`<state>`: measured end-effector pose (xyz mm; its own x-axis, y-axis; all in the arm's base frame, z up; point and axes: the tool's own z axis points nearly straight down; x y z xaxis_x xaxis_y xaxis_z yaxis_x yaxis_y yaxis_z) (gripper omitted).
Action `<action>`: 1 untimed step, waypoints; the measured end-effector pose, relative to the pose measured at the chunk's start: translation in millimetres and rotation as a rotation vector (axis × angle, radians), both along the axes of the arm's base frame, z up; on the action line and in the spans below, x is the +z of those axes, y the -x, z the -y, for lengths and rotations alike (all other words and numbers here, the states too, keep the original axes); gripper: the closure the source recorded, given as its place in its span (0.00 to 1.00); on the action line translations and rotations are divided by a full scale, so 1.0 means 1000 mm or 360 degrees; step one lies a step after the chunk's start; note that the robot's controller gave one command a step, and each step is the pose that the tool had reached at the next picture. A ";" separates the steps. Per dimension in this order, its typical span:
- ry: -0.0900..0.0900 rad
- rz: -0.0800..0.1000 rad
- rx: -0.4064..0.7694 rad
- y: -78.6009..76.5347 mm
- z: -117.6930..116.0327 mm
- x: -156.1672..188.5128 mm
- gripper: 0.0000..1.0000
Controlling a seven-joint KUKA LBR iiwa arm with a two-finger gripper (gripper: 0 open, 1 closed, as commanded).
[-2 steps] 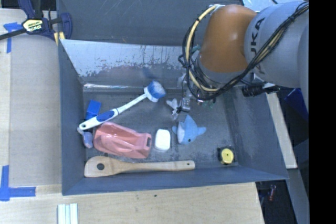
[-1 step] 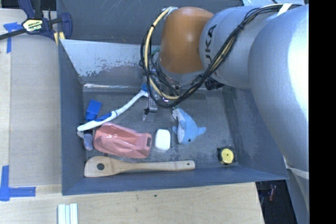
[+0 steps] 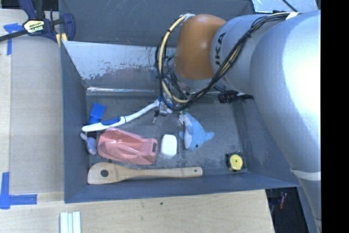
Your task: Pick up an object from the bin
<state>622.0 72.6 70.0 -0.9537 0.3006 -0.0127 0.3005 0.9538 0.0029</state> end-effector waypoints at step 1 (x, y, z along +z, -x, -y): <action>0.0000 0.0015 0.0600 0.000 -0.065 0.002 1.00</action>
Offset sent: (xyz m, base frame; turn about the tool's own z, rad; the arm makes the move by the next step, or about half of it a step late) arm 0.0000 0.0000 0.0000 0.0000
